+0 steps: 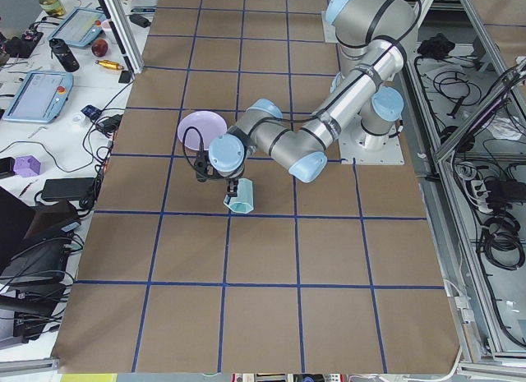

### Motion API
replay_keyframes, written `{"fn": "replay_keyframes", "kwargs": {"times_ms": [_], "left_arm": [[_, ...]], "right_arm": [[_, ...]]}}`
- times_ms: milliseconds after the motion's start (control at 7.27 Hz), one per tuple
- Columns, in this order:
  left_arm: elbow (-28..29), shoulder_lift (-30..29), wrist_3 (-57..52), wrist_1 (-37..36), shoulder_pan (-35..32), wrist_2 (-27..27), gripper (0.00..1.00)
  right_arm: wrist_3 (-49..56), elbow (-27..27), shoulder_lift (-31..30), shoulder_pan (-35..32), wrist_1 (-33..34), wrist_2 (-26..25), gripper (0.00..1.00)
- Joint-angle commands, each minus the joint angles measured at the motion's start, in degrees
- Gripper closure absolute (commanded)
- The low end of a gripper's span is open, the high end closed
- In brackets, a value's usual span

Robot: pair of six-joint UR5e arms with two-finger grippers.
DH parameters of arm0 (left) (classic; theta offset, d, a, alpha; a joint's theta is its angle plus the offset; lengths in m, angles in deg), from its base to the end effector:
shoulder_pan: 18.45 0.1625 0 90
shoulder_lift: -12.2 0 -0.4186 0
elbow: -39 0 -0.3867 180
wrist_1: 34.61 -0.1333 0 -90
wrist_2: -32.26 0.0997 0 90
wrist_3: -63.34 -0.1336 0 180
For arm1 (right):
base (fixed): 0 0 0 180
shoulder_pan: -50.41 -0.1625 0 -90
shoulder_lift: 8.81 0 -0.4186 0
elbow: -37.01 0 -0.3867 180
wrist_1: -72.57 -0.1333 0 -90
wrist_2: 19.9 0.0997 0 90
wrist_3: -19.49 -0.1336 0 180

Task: Flip cup and place on plate
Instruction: 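Lower the left gripper onto the mug's open end and grasp it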

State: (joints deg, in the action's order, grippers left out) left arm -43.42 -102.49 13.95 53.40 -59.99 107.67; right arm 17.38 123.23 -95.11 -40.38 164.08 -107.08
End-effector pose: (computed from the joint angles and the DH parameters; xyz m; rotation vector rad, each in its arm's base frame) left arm 0.3436 -0.5275 0.2782 0.0246 -2.7772 0.0258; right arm 0.1470 -0.5151 0.4501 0.0346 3.0912 -0.0410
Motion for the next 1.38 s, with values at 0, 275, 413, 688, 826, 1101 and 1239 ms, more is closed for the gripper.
{"fn": "replay_keyframes", "kwargs": {"times_ms": [0,275,413,688,826,1101,1239], "left_arm": [[4.97,-6.13,-4.73,1.19,1.99,-0.18,0.0],[6.13,-9.31,-8.68,7.84,3.39,-0.18,0.0],[6.22,-10.45,-10.8,9.88,3.4,-0.09,0.0],[7.7,-13.26,-13.96,13.4,3.4,0.43,0.0],[9.8,-14.84,-15.03,16.2,3.4,0.44,0.0],[13.67,-18.19,-17.13,22.18,3.4,0.44,0.0],[14.73,-19.77,-17.67,25.25,3.49,0.44,0.0]], "right_arm": [[0.0,0.0,0.0,0.0,-0.01,0.0,0.0],[0.0,0.0,0.0,0.0,-0.01,0.0,0.0],[0.0,0.0,0.0,0.0,-0.01,0.0,0.0],[0.0,0.0,0.0,0.0,-0.01,0.0,0.0],[0.0,0.0,0.0,0.0,-0.01,0.0,0.0],[0.0,0.0,0.0,0.0,-0.01,0.0,0.0],[0.0,0.0,0.0,0.0,-0.01,0.0,0.0]]}}
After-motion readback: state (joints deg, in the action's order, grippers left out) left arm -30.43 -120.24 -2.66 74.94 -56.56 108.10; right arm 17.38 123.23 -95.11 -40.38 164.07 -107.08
